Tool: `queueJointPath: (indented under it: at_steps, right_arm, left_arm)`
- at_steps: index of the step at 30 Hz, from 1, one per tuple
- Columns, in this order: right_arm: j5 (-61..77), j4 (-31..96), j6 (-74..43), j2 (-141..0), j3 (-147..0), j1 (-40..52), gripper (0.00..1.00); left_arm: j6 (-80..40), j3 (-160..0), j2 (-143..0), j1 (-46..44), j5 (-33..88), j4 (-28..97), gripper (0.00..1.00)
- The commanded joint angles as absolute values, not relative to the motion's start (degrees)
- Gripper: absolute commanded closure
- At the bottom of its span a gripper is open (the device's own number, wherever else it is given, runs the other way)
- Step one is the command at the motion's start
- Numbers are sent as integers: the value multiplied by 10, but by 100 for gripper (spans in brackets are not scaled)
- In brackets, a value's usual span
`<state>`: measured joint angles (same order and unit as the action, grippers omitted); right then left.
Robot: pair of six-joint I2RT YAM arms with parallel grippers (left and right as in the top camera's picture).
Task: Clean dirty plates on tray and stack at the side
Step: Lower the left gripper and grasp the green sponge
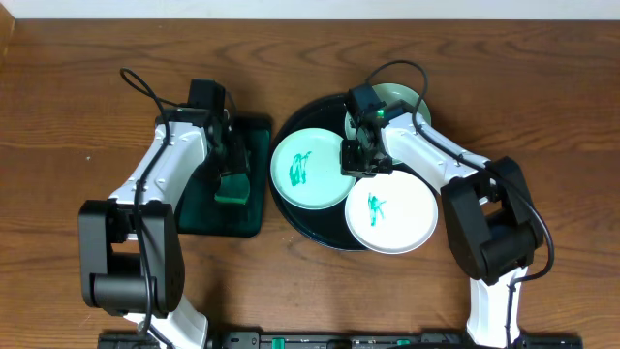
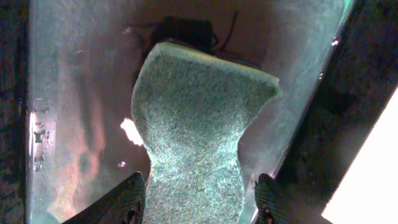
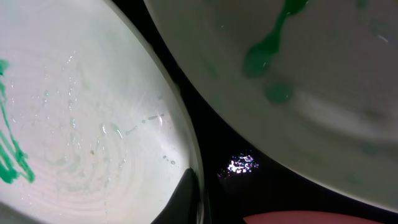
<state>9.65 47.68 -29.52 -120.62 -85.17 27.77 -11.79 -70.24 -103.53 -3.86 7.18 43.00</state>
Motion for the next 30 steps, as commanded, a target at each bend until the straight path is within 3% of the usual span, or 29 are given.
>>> queueJointPath:
  at_steps: [1, 7, 14, 17, 21, 22, 30]
  right_arm:
    - [110, 484, -280, -1221, -845, 290, 99]
    - [110, 484, -280, -1221, -845, 290, 99]
    - [110, 486, -280, -1221, -845, 290, 99]
    - [110, 486, -280, -1221, -845, 290, 99]
    - [110, 487, -280, -1221, -845, 290, 99]
    - [110, 488, -280, -1221, -845, 290, 99]
    - [110, 495, -280, -1221, -845, 290, 99]
  left_arm:
    - [-116, -711, -1039, -37, 71, 425, 43]
    - [-116, -711, -1071, -37, 73, 418, 43]
    - [-116, -711, -1109, -37, 73, 403, 54]
    - [-116, -711, -1110, -37, 73, 393, 63]
    - [-116, -711, -1110, -37, 73, 381, 91]
    - [-116, -711, -1110, -37, 73, 379, 93]
    - [-116, -711, -1082, -37, 73, 383, 93]
